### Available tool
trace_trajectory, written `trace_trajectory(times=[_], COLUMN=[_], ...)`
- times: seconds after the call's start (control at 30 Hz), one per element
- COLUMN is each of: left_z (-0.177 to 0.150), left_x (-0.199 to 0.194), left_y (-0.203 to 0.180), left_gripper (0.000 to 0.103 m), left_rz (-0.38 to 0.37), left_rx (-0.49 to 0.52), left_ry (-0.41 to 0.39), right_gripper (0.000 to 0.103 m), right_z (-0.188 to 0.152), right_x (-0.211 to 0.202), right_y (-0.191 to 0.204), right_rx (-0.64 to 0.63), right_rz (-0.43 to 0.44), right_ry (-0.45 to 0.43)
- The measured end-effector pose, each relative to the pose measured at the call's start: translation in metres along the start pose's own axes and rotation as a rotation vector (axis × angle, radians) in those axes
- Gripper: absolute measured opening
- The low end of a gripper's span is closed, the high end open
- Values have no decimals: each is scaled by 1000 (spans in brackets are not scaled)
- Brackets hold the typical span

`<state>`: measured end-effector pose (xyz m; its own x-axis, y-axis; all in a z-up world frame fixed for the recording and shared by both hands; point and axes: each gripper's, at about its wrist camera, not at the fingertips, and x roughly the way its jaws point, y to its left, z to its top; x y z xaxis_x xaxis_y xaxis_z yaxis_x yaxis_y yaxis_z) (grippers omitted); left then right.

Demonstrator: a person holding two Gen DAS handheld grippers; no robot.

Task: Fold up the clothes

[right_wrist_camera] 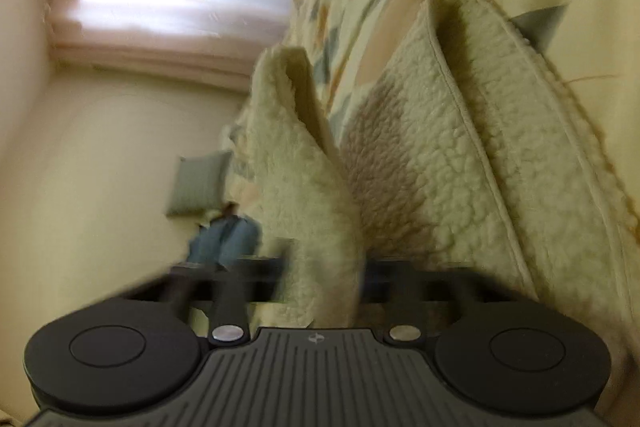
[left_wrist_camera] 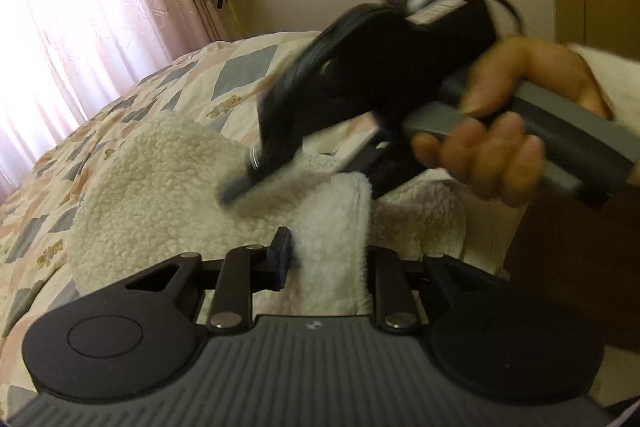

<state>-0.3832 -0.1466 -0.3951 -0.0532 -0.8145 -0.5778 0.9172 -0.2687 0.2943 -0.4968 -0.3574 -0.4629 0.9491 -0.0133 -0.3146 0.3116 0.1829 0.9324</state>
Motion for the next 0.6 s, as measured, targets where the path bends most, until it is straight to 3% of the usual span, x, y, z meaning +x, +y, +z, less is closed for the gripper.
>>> trace_trajectory(times=[0.03,0.1,0.2,0.27,0.4,0.53,0.6], left_z=[-1,-3,-3,0,13,26,26], left_x=[-2,-18,-53,-68,-53,19,49], left_y=[-1,6,31,55,114,151,159], left_gripper=[20,19,19,19,17,15,13], left_rz=[5,-52,-195,-226,-110,47,87], left_rx=[1,-33,-149,-224,-363,-370,-350], left_ry=[-6,-27,-95,-143,-149,-22,26], right_gripper=[12,11,10,10,10,10,10], right_z=[1,4,6,7,10,0,-1], right_x=[1,0,-20,-30,-52,-60,-55], right_y=[3,9,18,16,10,9,10], right_rx=[-29,-87,-162,-163,-166,-177,-191], right_rz=[-27,-76,-94,-118,-165,-176,-171], right_ry=[-8,-30,-104,-130,-181,-200,-189])
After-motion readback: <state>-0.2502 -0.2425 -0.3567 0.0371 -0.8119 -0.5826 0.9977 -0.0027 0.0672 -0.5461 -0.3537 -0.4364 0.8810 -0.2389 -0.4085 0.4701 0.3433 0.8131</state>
